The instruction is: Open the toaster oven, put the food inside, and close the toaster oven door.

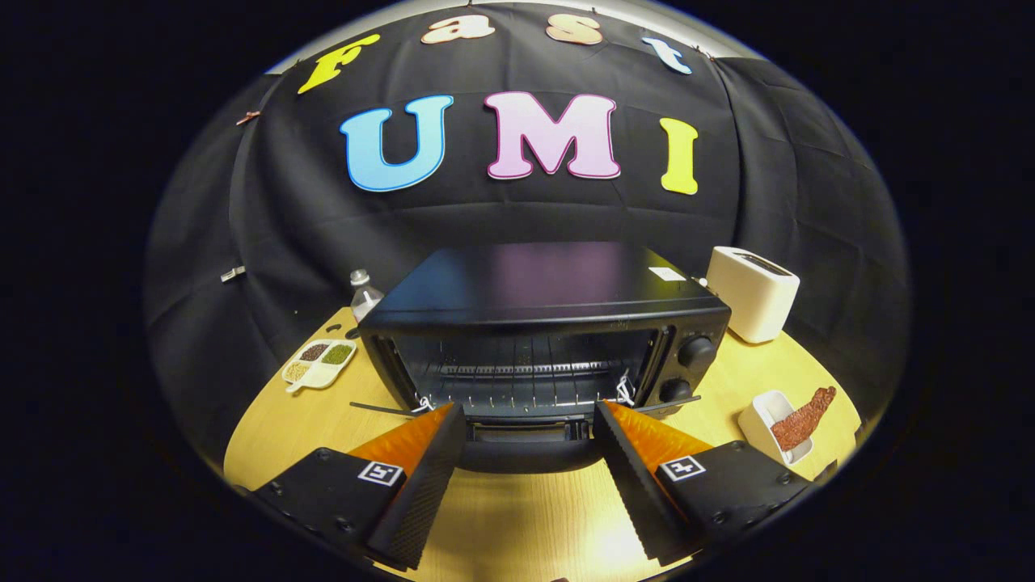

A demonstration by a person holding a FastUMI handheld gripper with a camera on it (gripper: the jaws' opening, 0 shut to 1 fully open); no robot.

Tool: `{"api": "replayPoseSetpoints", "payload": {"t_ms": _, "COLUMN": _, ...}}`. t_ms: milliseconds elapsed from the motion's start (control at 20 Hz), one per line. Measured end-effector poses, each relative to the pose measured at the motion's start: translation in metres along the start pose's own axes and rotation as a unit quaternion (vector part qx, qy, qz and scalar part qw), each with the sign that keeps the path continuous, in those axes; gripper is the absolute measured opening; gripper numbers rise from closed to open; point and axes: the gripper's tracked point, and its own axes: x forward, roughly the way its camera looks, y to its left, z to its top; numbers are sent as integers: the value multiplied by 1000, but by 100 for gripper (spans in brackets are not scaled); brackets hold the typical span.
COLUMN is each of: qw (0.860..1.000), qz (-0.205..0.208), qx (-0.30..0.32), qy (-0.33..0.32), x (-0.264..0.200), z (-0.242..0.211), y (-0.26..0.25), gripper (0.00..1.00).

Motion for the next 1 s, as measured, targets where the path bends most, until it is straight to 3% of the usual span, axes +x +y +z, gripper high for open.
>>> {"api": "replayPoseSetpoints", "payload": {"t_ms": 600, "qw": 998, "qz": -1, "qx": -23, "qy": 65, "x": -17, "z": -52, "y": -5, "gripper": 98}}
{"api": "replayPoseSetpoints", "payload": {"t_ms": 1000, "qw": 987, "qz": 20, "qx": -8, "qy": 157, "x": -21, "z": -107, "y": -4, "gripper": 98}}
